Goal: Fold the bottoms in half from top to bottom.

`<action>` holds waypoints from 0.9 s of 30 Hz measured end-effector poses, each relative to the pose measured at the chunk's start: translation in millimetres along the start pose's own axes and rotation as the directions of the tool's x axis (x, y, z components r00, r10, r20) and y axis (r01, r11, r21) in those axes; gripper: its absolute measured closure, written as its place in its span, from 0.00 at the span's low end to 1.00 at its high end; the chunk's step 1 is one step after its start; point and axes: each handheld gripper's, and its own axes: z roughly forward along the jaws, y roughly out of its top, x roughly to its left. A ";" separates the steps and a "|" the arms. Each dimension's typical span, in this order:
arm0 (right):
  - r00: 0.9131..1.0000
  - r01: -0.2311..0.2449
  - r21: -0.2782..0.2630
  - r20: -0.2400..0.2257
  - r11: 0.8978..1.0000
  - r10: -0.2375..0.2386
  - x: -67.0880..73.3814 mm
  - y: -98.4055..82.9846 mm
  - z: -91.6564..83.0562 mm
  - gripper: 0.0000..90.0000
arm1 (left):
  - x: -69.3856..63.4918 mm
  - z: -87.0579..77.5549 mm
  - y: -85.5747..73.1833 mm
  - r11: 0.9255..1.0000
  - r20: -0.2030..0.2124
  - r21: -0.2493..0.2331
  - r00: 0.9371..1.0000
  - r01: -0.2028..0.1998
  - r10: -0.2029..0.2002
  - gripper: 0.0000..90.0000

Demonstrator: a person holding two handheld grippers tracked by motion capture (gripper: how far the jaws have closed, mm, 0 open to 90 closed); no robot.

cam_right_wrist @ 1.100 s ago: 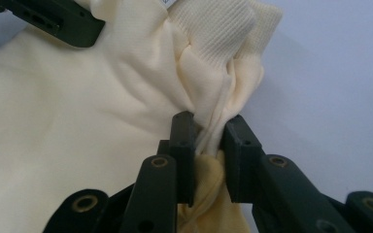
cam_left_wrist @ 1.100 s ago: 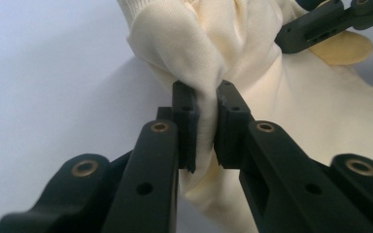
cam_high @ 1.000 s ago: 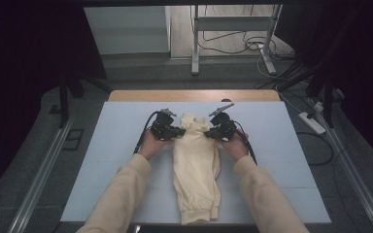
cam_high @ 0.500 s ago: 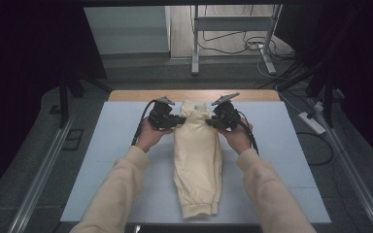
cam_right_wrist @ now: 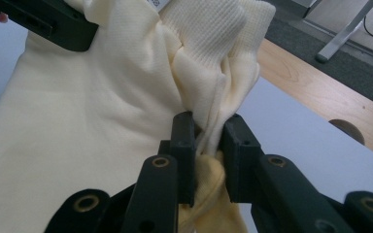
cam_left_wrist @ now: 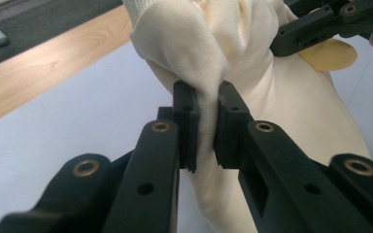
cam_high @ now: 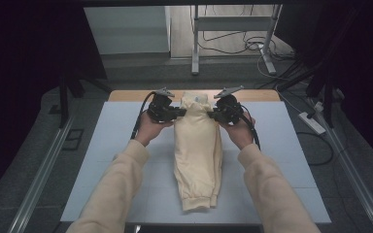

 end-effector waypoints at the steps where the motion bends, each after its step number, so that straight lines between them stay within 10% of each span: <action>1: 1.000 0.000 0.007 0.002 1.000 0.000 0.2 -1.0 0.5 0.85 | -0.1 0.9 -0.9 1.000 0.001 0.002 1.000 0.001 -0.001 0.90; 27: 0.998 0.031 -0.052 0.051 0.998 -0.028 1.9 14.1 -11.3 0.85 | 1.7 -13.0 14.9 0.999 -0.021 -0.034 1.000 -0.014 0.014 0.90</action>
